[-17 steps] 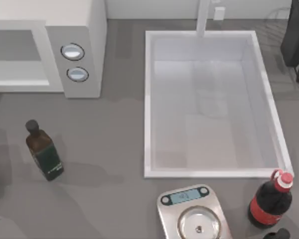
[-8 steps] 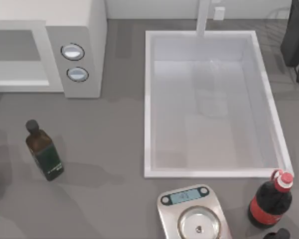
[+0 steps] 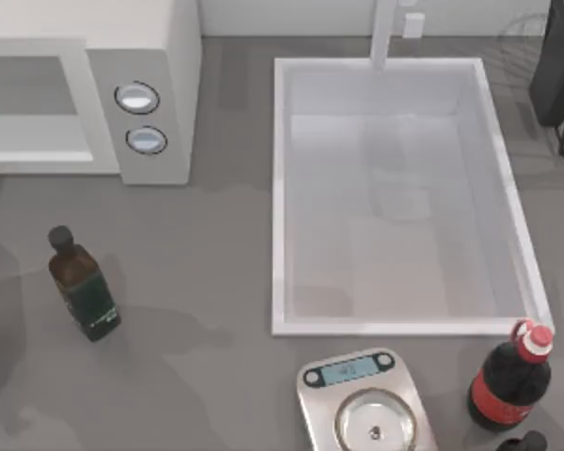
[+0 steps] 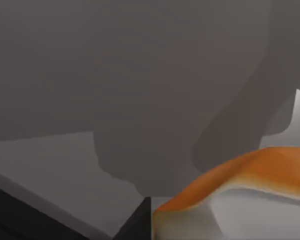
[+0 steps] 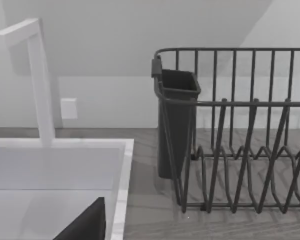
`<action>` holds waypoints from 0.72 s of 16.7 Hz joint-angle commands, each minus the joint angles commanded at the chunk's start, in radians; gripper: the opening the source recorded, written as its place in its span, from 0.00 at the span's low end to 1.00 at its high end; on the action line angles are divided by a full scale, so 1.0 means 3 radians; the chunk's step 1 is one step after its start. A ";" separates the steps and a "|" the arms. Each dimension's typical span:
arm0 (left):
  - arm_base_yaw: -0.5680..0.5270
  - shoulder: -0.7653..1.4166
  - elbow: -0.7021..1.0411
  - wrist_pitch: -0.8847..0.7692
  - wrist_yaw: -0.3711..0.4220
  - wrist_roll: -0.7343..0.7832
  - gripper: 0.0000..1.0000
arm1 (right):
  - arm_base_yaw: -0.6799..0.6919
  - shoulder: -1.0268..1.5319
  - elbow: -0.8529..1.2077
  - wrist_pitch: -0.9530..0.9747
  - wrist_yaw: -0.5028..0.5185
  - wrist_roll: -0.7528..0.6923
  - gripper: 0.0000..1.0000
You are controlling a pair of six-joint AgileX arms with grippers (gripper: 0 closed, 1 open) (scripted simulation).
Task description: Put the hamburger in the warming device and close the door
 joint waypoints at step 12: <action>-0.0025 -0.0248 0.0389 -0.0631 0.0008 -0.0024 0.00 | 0.0000 0.0000 0.0000 0.0000 0.0000 0.0000 1.00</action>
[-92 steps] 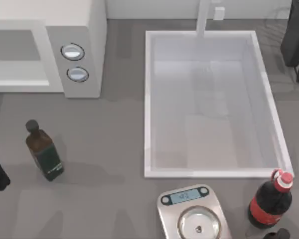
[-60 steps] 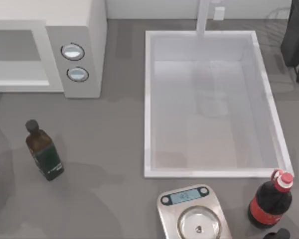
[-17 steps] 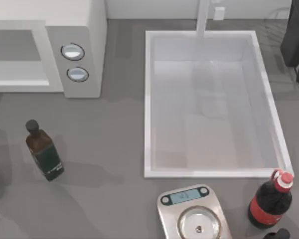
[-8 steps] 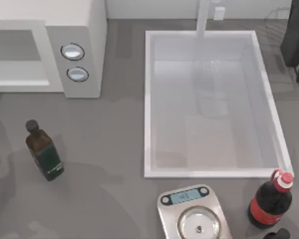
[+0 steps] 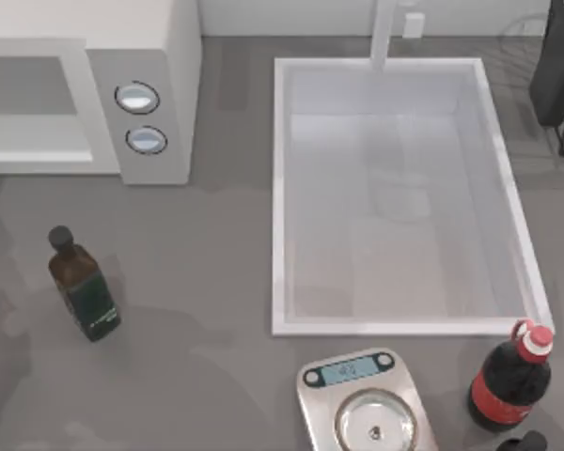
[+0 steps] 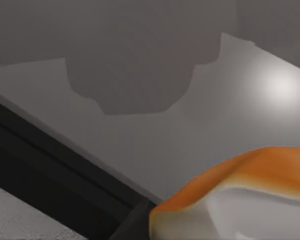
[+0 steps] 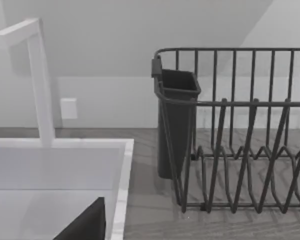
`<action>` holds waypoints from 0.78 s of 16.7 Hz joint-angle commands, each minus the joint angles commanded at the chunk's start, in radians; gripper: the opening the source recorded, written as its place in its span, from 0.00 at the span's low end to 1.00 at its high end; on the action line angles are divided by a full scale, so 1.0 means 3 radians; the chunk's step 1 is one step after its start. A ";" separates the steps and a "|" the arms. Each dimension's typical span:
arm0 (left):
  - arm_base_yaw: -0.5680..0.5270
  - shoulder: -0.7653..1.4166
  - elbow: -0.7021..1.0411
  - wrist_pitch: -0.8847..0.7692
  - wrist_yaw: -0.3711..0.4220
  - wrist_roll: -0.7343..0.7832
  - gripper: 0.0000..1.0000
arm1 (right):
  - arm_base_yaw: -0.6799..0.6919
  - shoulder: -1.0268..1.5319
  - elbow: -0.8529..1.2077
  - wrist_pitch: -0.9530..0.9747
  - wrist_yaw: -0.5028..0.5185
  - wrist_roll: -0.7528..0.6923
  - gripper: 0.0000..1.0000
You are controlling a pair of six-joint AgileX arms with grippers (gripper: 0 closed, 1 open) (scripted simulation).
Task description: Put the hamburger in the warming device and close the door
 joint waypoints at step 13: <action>-0.0360 0.0061 -0.0561 0.1760 0.0013 -0.1050 0.00 | 0.0000 0.0000 0.0000 0.0000 0.0000 0.0000 1.00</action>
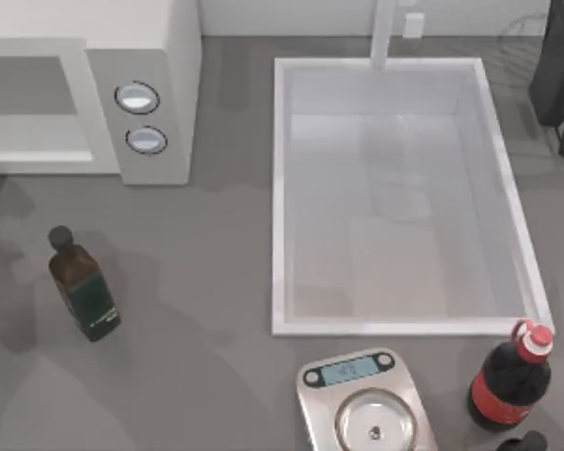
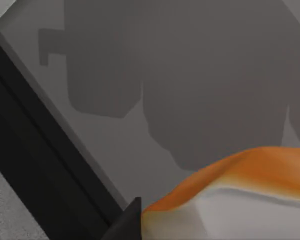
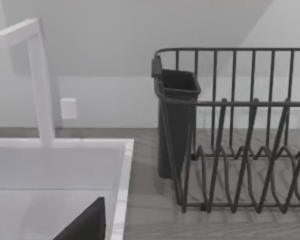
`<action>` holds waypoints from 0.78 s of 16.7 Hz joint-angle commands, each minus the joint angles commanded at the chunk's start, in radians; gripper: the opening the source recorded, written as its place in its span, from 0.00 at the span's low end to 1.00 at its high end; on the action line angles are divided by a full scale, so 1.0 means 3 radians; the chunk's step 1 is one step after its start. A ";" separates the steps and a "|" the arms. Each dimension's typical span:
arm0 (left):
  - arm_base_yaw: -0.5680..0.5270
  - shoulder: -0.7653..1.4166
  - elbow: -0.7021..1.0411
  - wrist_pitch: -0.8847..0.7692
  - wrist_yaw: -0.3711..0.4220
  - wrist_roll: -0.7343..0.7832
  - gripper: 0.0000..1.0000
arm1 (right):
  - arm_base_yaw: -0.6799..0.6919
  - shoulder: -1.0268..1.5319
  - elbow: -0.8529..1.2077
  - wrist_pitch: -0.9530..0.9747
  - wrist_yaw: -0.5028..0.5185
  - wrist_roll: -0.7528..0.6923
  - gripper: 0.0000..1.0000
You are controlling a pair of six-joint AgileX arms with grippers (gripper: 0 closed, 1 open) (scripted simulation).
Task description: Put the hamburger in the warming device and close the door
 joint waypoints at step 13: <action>-0.0155 0.0314 -0.0466 0.2114 0.0167 -0.1214 0.00 | 0.0000 0.0000 0.0000 0.0000 0.0000 0.0000 1.00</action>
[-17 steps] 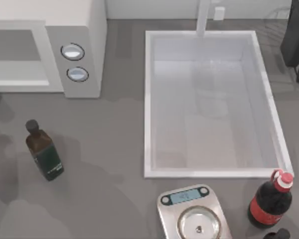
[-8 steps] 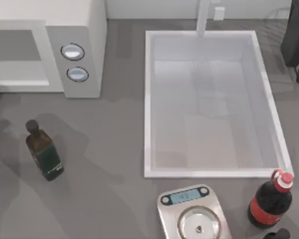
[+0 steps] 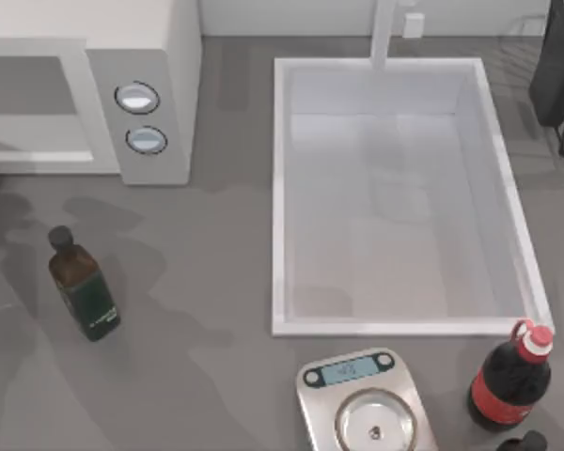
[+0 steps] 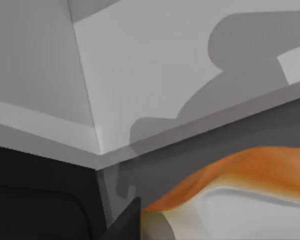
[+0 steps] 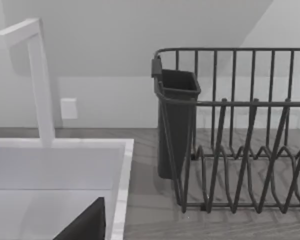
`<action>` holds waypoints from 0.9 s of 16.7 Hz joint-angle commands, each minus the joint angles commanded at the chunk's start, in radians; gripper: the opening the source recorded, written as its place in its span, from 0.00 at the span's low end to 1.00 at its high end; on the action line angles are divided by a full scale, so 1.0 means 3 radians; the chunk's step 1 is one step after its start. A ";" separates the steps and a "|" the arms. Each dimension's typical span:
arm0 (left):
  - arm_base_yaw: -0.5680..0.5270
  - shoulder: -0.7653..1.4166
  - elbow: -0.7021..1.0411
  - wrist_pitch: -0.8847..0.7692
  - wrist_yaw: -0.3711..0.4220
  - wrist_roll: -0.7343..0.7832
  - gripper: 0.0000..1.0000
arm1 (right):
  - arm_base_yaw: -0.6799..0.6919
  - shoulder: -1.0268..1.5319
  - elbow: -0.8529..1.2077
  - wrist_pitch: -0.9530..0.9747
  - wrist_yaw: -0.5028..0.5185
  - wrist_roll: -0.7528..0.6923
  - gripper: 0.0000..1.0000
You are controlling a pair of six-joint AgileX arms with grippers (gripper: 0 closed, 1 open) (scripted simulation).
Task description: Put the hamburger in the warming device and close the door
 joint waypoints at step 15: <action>-0.0140 0.0657 -0.0411 0.2411 0.0311 -0.1487 0.00 | 0.0000 0.0000 0.0000 0.0000 0.0000 0.0000 1.00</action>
